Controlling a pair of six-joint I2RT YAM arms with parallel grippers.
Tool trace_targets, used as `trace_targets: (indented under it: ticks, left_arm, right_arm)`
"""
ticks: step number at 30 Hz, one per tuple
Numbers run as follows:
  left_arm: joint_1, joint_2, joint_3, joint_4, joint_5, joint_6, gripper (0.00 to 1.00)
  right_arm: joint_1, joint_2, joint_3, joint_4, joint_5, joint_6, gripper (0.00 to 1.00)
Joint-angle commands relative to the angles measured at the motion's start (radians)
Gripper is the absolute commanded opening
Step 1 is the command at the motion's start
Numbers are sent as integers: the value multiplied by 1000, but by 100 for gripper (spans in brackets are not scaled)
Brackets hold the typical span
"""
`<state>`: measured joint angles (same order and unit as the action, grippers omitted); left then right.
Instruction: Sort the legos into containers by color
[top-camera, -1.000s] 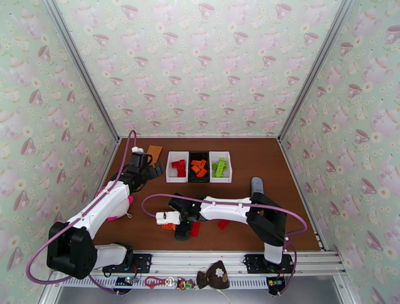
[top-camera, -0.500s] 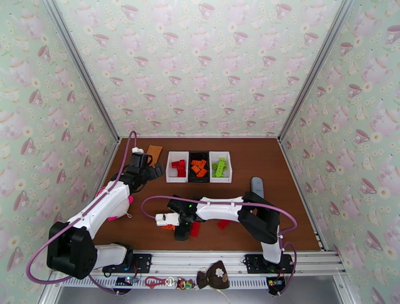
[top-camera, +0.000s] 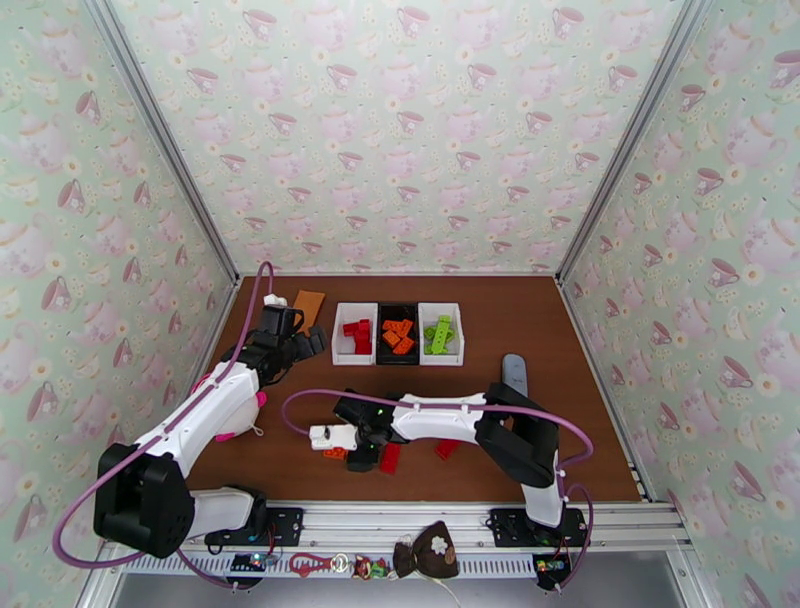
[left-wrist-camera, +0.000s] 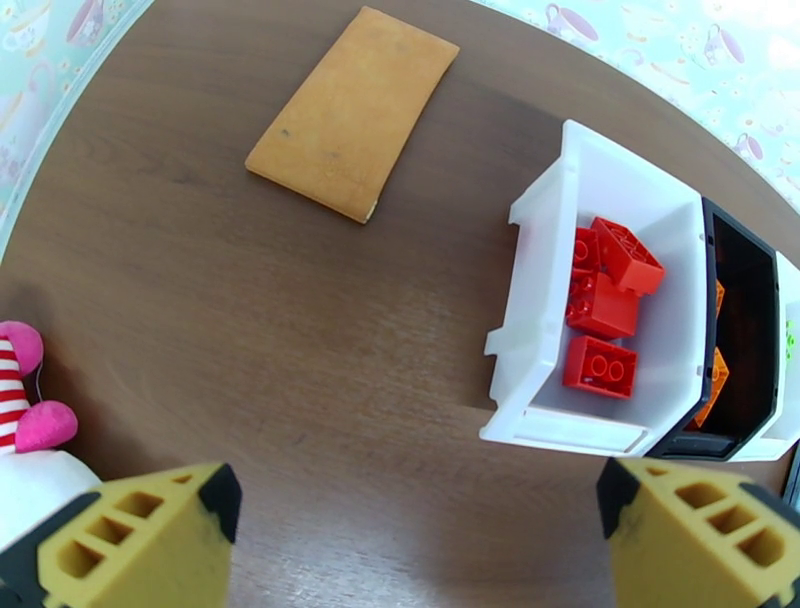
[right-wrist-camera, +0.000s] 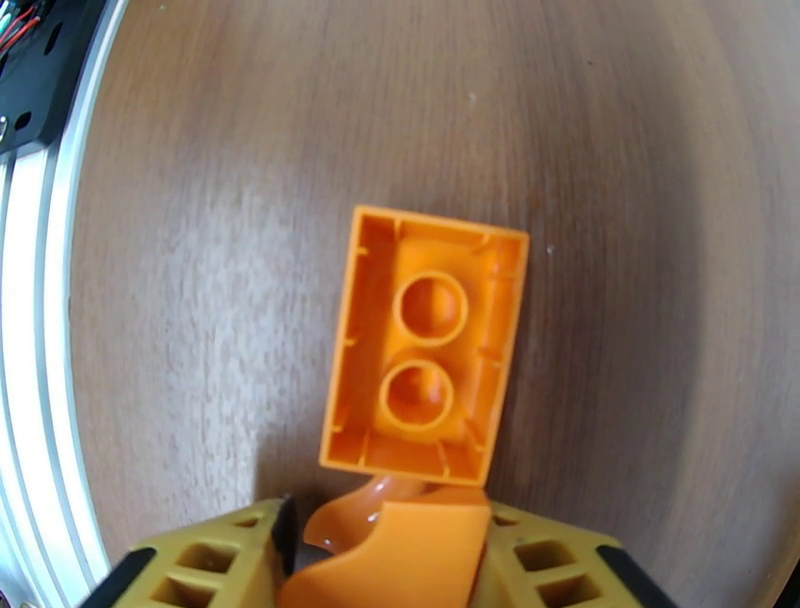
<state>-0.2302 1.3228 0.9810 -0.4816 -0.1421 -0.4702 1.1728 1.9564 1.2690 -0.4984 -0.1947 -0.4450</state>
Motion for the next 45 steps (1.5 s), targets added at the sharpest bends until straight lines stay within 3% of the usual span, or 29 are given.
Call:
trace_targets:
  ticks: [1,8,15,22,28,36,45]
  left_arm:
    - [6,-1,-19,9,13,15,100]
    - [6,-9,-29,17,13,25,100]
    - [-4,-30,-57,65,53,40,100]
    - [-48,-130,-212,262,79,26,100]
    - [-137,-197,-354,480,73,58,100]
    - [-314,-228,-467,675,62,251,100]
    - [-429,-189,-446,714,77,400,100]
  right_arm:
    - [11,-30,-11,30,12,28,46]
    - [-14,-121,-82,123,19,123,36]
    - [-81,-241,-159,191,37,203,36]
    - [-222,-405,-269,339,97,357,36]
    - [-339,-461,-278,418,177,489,36]
    - [-457,-394,-179,390,306,593,36]
    - [-511,-156,75,307,384,515,35]
